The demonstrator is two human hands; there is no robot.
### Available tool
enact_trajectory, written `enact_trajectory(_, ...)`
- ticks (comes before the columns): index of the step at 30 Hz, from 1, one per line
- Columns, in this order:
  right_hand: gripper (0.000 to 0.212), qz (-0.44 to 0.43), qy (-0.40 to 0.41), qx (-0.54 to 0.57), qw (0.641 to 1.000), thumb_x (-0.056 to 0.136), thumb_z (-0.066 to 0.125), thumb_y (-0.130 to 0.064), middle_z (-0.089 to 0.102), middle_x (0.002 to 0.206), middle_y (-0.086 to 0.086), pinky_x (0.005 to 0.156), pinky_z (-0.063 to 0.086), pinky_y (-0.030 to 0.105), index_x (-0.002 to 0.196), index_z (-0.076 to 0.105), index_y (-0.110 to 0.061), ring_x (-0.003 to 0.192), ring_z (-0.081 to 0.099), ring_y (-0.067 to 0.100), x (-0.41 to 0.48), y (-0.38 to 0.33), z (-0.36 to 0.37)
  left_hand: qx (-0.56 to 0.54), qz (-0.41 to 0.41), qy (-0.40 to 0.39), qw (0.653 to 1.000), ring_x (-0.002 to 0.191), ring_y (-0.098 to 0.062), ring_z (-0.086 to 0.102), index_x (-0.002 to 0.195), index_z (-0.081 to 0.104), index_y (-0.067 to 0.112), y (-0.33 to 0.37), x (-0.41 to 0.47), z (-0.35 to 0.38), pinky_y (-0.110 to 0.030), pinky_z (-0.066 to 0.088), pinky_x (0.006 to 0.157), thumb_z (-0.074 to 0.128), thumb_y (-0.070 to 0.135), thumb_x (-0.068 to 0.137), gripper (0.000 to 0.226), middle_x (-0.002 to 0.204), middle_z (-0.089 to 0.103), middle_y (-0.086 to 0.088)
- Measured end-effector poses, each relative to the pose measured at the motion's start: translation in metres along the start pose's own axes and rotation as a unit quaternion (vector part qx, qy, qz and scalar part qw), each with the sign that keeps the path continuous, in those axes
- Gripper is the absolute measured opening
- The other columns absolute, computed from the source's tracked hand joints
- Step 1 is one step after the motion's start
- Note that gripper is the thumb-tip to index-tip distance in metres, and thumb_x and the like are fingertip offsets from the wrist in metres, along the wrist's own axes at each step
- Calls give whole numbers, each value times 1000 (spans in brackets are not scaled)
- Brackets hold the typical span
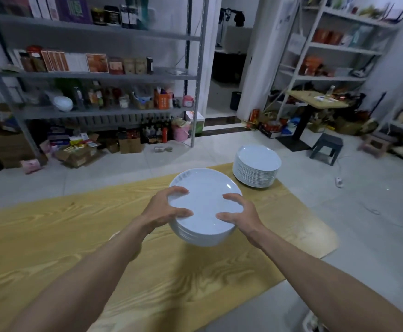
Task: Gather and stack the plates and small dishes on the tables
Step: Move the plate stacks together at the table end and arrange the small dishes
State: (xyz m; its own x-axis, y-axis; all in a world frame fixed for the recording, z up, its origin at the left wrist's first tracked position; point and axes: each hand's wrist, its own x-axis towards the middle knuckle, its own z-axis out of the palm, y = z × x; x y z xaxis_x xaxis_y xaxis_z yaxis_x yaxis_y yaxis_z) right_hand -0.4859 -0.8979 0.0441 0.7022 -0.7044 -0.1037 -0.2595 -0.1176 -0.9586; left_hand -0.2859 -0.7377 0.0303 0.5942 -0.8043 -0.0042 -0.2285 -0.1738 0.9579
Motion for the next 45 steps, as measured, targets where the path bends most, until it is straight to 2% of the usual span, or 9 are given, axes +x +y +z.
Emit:
enact_trajectory(5, 55, 8, 9, 11, 1000, 66, 89, -13, 59, 128, -7, 90, 52, 29, 114, 67, -32, 116, 58, 15, 68, 4, -41, -12, 5, -1, 1000, 108, -11, 60, 104, 70, 36, 9, 75, 30, -32, 53, 86, 93, 29, 58, 52, 122, 62, 11)
enact_trajectory(10, 56, 6, 6, 4, 1000, 66, 89, -11, 58, 128, -7, 93, 52, 28, 114, 68, -30, 116, 57, 13, 120, 10, -71, -34, -14, 12, 999, 107, -14, 64, 103, 71, 35, 5, 125, 55, -39, 56, 90, 94, 36, 48, 59, 118, 67, 8)
enact_trajectory(14, 57, 12, -5, 0, 1000, 65, 90, -11, 59, 126, -9, 101, 50, 36, 114, 68, -29, 117, 57, 14, 163, 23, -88, -33, -32, 29, 999, 106, -13, 64, 101, 72, 37, 1, 160, 73, -39, 56, 90, 93, 38, 46, 59, 117, 66, 10)
enact_trajectory(20, 57, 18, -48, -6, 999, 67, 89, -9, 59, 129, -4, 97, 47, 27, 118, 67, -24, 120, 55, 16, 224, 46, -105, -45, -73, 54, 995, 106, -14, 65, 107, 71, 30, -9, 200, 97, -36, 57, 87, 94, 29, 50, 62, 119, 65, 6)
enact_trajectory(25, 57, 48, -81, 18, 995, 71, 86, -4, 57, 127, -5, 75, 44, 4, 122, 65, -19, 115, 54, 14, 269, 64, -110, -52, -103, 70, 991, 105, -14, 65, 107, 71, 27, -23, 236, 109, -29, 58, 80, 95, 19, 54, 58, 118, 65, 5)
enact_trajectory(27, 57, 53, -97, 15, 994, 72, 85, -5, 56, 126, -6, 72, 43, 2, 123, 64, -19, 115, 53, 13, 285, 72, -110, -56, -116, 81, 988, 104, -15, 65, 107, 71, 24, -32, 247, 113, -26, 57, 76, 95, 12, 56, 57, 117, 65, 5)
enact_trajectory(30, 56, 63, -111, 8, 992, 73, 85, -7, 56, 123, -9, 80, 45, 9, 122, 63, -21, 116, 53, 12, 306, 85, -106, -70, -140, 96, 983, 100, -12, 65, 108, 70, 20, -43, 262, 117, -24, 57, 71, 93, 5, 58, 57, 114, 65, 5)
enact_trajectory(35, 57, 84, -111, 9, 990, 69, 88, -12, 57, 125, -13, 102, 49, 34, 119, 65, -28, 120, 53, 14, 333, 109, -94, -87, -169, 109, 976, 99, -17, 65, 106, 71, 17, -66, 284, 119, -25, 57, 69, 92, -1, 55, 58, 113, 66, 0)
enact_trajectory(45, 56, 115, -105, 13, 988, 71, 86, -5, 58, 118, -16, 100, 46, 26, 118, 64, -26, 115, 53, 11, 363, 130, -85, -95, -188, 118, 970, 100, -17, 65, 101, 72, 22, -99, 313, 125, -33, 60, 77, 93, 20, 39, 66, 115, 66, -1)
